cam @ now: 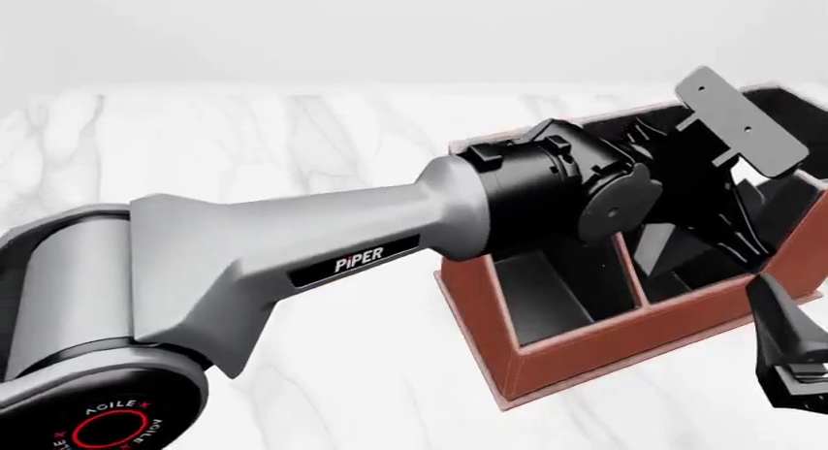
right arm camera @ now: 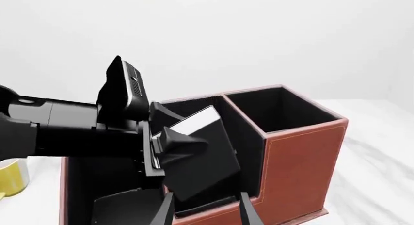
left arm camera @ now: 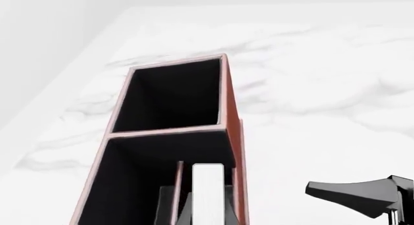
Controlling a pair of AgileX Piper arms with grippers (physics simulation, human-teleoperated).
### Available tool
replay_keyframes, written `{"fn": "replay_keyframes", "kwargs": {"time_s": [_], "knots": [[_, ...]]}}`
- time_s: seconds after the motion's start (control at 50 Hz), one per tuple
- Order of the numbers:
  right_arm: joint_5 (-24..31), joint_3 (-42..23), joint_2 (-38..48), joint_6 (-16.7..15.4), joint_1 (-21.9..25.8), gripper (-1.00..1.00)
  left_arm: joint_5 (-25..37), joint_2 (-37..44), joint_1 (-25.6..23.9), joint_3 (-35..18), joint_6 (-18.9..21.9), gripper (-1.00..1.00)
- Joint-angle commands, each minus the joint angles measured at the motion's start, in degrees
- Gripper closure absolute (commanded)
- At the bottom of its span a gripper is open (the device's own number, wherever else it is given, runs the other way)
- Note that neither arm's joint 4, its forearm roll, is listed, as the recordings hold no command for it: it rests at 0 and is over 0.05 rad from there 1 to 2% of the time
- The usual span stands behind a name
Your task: Pick up the book and place it in the back compartment of the caddy.
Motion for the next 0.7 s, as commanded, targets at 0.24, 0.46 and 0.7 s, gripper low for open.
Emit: {"fn": "replay_keyframes", "kwargs": {"time_s": [0.24,0.46,0.7], "knots": [[1.01,0.3,-1.17,0.18,-0.04,-1.0,-1.7,2.03,0.22,0.04,0.41,1.0],[1.06,0.29,-1.2,0.2,-0.03,-1.0,-2.05,3.8,1.0,-0.31,0.68,1.0],[0.63,0.29,-0.79,0.23,-0.03,-1.0,-0.91,5.95,3.3,-4.1,0.72,-1.0]]}}
